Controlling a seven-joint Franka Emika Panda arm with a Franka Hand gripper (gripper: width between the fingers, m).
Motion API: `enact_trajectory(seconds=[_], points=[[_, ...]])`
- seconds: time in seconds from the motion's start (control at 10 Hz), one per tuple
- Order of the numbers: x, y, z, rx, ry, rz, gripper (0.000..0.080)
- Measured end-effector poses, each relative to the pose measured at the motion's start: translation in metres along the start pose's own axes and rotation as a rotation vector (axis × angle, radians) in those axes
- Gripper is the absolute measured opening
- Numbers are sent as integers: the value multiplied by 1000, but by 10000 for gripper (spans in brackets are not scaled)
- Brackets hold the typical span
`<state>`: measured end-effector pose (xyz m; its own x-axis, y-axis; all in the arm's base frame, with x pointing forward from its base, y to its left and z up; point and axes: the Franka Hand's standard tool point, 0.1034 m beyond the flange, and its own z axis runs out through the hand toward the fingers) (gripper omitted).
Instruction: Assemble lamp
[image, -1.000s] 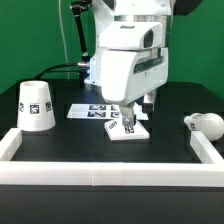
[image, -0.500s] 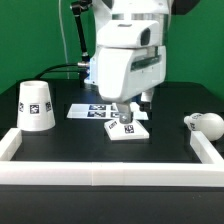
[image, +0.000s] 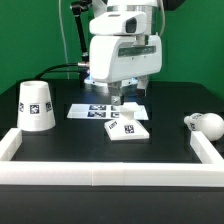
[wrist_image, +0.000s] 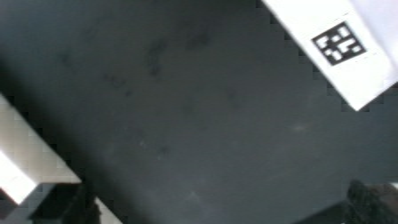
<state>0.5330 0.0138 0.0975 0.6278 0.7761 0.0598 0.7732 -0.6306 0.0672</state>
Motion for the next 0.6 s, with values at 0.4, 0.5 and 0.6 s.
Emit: enact_trajectory(seconds=[0.4,0.5,0.6], points=[[0,-2,1,5,1,252,699],[-1,-6,1,7,-3,416,699],[-5,-12,1,8,-3,503,699]])
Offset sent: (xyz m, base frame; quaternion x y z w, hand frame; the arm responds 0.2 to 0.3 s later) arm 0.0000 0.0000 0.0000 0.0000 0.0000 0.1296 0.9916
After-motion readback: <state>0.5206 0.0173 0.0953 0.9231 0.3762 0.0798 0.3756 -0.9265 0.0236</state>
